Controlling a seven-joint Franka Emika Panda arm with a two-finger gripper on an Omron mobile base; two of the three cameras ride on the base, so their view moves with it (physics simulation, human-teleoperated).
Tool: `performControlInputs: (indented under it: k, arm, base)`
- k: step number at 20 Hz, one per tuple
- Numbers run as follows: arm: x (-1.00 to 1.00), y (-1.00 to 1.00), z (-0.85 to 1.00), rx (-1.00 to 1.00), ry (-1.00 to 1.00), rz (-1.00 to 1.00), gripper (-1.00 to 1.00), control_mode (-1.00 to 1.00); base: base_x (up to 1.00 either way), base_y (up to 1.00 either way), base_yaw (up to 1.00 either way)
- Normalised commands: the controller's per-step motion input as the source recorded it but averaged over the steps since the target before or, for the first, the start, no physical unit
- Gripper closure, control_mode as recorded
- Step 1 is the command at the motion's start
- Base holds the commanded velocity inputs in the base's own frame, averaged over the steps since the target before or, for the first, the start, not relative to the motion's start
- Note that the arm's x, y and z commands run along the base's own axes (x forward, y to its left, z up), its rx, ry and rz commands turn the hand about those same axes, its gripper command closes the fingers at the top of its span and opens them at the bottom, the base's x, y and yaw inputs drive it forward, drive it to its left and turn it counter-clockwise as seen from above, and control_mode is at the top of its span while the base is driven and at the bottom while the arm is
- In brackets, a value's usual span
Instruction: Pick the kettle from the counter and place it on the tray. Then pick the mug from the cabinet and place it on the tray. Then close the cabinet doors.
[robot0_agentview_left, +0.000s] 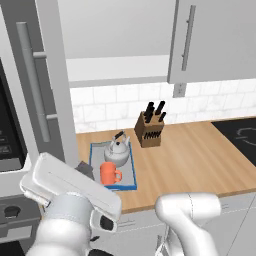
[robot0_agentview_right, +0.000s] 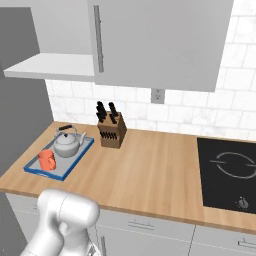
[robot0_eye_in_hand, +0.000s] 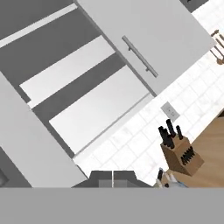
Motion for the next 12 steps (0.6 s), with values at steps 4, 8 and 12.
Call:
performControlInputs:
  k: [4, 8, 12]
  arm:
    - [0.27, 0.94, -0.03, -0.02, 0.00, -0.12, 1.00, -1.00]
    - [0.51, 1.00, -0.07, -0.05, 0.00, -0.11, 1.00, -1.00]
    - [0.12, 0.81, -0.02, -0.08, 0.00, -0.13, 1.00, -1.00]
  base:
    - [0.00, 0.00, 0.00]
    - [0.00, 0.00, 0.00]
    - [0.00, 0.00, 0.00]
